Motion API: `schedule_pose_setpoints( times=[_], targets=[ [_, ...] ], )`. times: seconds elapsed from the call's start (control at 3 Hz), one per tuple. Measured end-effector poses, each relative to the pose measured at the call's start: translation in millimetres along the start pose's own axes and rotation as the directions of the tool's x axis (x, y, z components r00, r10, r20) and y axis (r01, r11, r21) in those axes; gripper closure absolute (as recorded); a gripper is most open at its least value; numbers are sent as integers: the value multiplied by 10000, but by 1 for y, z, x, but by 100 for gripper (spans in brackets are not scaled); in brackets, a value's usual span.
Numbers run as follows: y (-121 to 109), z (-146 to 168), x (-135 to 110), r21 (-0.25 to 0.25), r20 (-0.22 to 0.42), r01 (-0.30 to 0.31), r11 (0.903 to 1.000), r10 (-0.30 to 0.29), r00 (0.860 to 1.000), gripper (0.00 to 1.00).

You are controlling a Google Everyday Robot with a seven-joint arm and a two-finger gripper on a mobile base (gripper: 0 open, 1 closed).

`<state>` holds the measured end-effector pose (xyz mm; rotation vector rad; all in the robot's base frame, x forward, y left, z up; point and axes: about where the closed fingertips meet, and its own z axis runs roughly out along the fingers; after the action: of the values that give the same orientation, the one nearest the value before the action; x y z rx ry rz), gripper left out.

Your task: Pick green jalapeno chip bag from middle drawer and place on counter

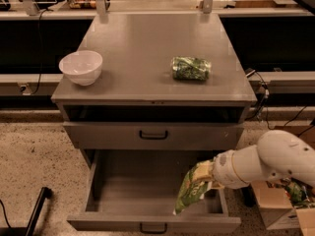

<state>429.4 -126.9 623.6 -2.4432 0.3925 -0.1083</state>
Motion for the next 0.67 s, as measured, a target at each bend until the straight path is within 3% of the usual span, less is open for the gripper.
schedule_pose_setpoints(
  times=[0.33, 0.67],
  targets=[
    [-55, -58, -12, 740, 156, 1125, 9909, -1140, 9934, 100],
    [-115, -136, -17, 1018, 227, 2075, 9729, -2108, 9773, 100]
  ],
)
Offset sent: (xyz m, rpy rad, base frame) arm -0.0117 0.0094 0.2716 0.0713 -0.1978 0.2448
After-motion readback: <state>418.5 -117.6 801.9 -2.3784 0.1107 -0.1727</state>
